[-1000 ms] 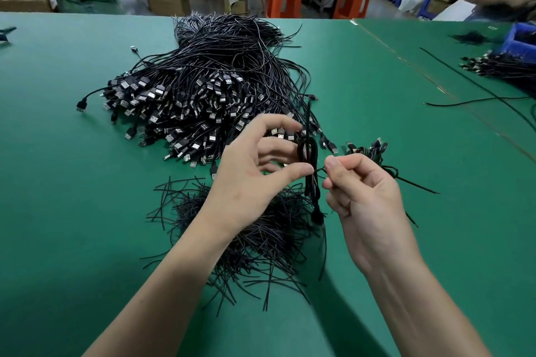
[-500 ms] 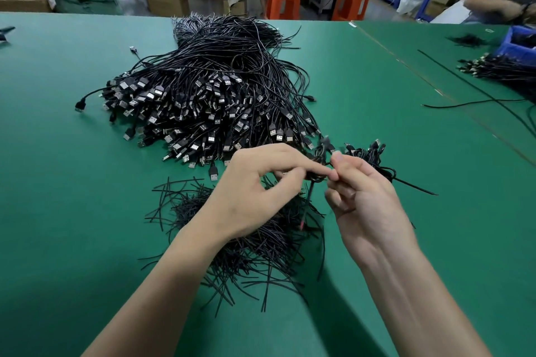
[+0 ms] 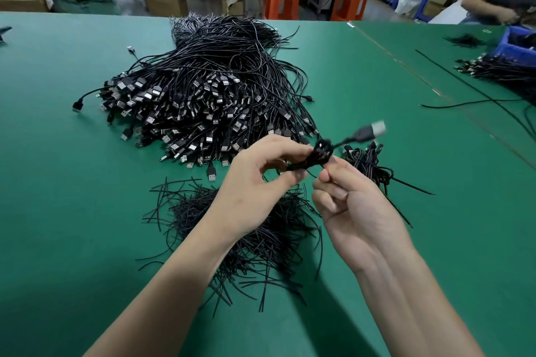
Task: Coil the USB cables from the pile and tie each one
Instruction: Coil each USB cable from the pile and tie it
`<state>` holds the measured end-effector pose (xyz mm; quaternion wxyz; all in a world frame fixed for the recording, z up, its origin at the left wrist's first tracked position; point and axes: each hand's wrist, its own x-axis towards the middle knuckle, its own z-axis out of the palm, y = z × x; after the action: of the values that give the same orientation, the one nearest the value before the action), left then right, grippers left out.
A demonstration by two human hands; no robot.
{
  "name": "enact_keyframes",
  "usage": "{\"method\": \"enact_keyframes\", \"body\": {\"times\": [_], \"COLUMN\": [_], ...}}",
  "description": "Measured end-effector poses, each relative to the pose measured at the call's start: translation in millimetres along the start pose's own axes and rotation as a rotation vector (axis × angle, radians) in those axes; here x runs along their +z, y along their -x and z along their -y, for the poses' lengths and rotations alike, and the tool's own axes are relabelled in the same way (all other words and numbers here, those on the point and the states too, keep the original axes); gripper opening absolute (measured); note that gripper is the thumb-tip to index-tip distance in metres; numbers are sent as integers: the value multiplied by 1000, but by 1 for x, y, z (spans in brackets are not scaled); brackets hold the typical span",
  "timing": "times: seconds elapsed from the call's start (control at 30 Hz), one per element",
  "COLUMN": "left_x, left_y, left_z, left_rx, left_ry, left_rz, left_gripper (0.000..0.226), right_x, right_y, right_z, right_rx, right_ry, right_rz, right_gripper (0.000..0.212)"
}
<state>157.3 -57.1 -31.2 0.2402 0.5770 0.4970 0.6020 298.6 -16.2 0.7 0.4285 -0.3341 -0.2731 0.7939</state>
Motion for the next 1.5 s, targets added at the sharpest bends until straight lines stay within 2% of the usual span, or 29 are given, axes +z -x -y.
{"method": "enact_keyframes", "body": {"times": [0.07, 0.13, 0.2, 0.23, 0.33, 0.4, 0.53, 0.6, 0.67, 0.7, 0.8, 0.9, 1.1, 1.3, 1.43, 1.5], "left_x": [0, -2, -5, -6, -11, -12, -8, -7, -8, -8, -6, -7, -16, -4, 1, 2], "left_y": [0, 0, 2, 3, 4, 3, 1, 1, 2, 1, 1, 1, 3, 4, 4, 3], "left_z": [-1, 0, 1, 0, -1, -3, -2, 0, 0, -2, -5, -7, -6, -3, 1, 2], "left_rx": [36, 50, 59, 45, -27, -70, -123, -130, -74, -24, 192, 309, 253, -75, -131, -97], "left_ry": [-53, -209, -248, -212, -76, 41, 90, 145, 110, 38, -232, -357, -324, -32, 132, 63], "left_rz": [-60, -132, -111, -69, 61, 85, -3, -2, -4, -5, 11, 15, 159, -18, -32, -17], "left_gripper": [38, 34, 34, 33, 27, 26, 13, 35, 54, 55, 28, 19, 29, 5, 51, 56], "right_x": [0, 1, 2, 2, -1, -1, -4, -5, -5, -6, -6, -5, -12, -14, -10, -7], "right_y": [1, 2, 2, 3, 1, 3, 5, 5, 5, 4, 1, -2, -5, -8, -6, -5], "right_z": [-2, -4, -4, -3, -3, -2, -8, -10, -10, -9, -6, -2, -1, -1, 2, 3], "right_rx": [32, 20, -30, -53, -107, -131, -137, -120, -86, -65, 0, 77, 106, -11, 3, 44], "right_ry": [-57, -48, 24, 59, 146, 221, 276, 255, 213, 184, 101, 14, 13, 122, 63, 16], "right_rz": [11, 9, 16, 21, -26, -7, -18, -24, -18, -11, -7, -16, -53, -56, -48, -35], "right_gripper": [3, 14, 13, 5, 30, 19, 8, 9, 9, 8, 3, 11, 5, 8, 15, 14]}}
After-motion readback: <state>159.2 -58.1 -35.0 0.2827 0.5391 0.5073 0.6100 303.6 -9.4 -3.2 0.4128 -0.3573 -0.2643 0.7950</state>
